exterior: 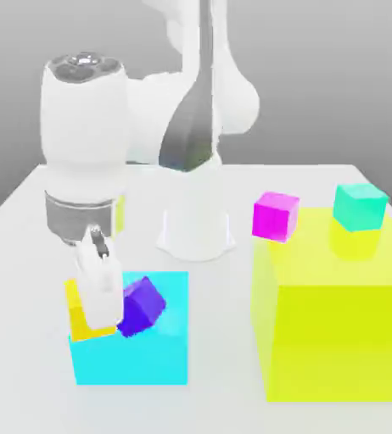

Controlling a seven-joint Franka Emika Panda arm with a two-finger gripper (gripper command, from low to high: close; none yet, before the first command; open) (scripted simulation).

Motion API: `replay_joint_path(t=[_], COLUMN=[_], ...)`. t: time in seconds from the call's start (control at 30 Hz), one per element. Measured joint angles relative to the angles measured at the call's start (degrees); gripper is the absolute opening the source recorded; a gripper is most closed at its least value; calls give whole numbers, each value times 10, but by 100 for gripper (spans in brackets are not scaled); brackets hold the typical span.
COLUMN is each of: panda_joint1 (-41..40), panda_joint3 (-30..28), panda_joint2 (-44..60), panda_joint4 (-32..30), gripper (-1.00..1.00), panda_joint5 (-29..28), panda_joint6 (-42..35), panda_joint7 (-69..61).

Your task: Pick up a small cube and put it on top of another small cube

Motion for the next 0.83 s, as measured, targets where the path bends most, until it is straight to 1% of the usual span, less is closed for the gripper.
replay_joint_path(t=[0.1, 0.27, 0.53, 0.6, 0.7, 0.73, 0.83], panda_joint1=[38, 116, 248, 260, 266, 267, 267], panda_joint3=[38, 103, 185, 193, 213, 219, 219], panda_joint2=[-52, -139, -285, -307, -293, -286, -286], panda_joint4=[6, 14, 0, -14, -58, -72, -72], gripper=[-100, -100, -100, -100, -100, 100, 100], panda_joint5=[26, 84, 236, 263, 281, 286, 286], panda_joint6=[-59, -152, -266, -271, -212, -192, -192], panda_joint7=[32, 79, 232, 265, 277, 277, 277])
